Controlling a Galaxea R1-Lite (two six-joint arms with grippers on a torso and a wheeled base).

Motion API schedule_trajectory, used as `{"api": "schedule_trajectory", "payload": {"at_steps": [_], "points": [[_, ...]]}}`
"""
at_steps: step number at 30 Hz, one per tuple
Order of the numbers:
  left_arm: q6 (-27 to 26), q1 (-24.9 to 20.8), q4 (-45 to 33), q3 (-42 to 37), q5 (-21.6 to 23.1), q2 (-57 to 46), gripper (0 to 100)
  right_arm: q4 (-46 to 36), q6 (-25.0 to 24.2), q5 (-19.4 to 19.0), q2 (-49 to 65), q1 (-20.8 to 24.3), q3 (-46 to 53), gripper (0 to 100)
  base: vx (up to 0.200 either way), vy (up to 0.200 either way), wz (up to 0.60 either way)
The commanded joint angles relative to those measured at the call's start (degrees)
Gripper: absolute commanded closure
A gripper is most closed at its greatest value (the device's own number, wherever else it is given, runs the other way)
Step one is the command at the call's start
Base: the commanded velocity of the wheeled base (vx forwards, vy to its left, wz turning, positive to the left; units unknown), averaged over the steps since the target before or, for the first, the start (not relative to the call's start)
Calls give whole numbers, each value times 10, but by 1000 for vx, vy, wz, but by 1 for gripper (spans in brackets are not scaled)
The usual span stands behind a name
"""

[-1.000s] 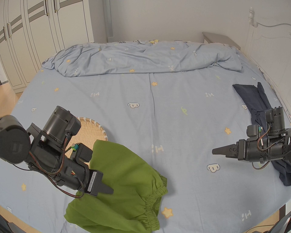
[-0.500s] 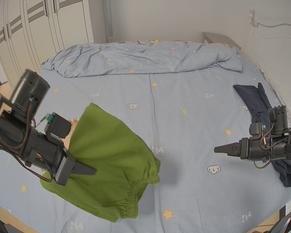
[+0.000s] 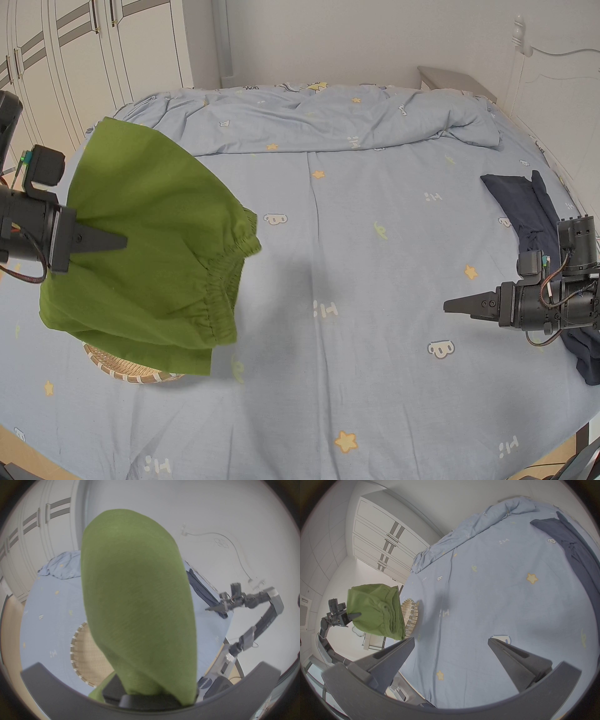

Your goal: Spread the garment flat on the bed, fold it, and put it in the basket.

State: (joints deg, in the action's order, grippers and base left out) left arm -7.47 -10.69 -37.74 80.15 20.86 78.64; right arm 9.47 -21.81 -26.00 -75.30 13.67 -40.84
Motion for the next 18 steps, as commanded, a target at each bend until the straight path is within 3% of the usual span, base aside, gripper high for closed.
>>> {"api": "schedule_trajectory", "payload": {"at_steps": [1, 5, 10, 18], "points": [[-3, 99, 11, 38, 50, 77, 100, 0, 0, 0, 6, 1, 1, 0, 0, 0, 0], [-4, 125, 11, 51, 62, 152, 100, 0, 1, 0, 4, 3, 1, 0, 0, 0, 0], [-2, 197, 12, 101, 66, 346, 100, 0, 0, 3, 6, 12, 3, 0, 0, 0, 0], [11, 252, 13, 127, 64, 452, 100, 0, 0, 3, 9, 14, 3, 0, 0, 0, 0]]}}
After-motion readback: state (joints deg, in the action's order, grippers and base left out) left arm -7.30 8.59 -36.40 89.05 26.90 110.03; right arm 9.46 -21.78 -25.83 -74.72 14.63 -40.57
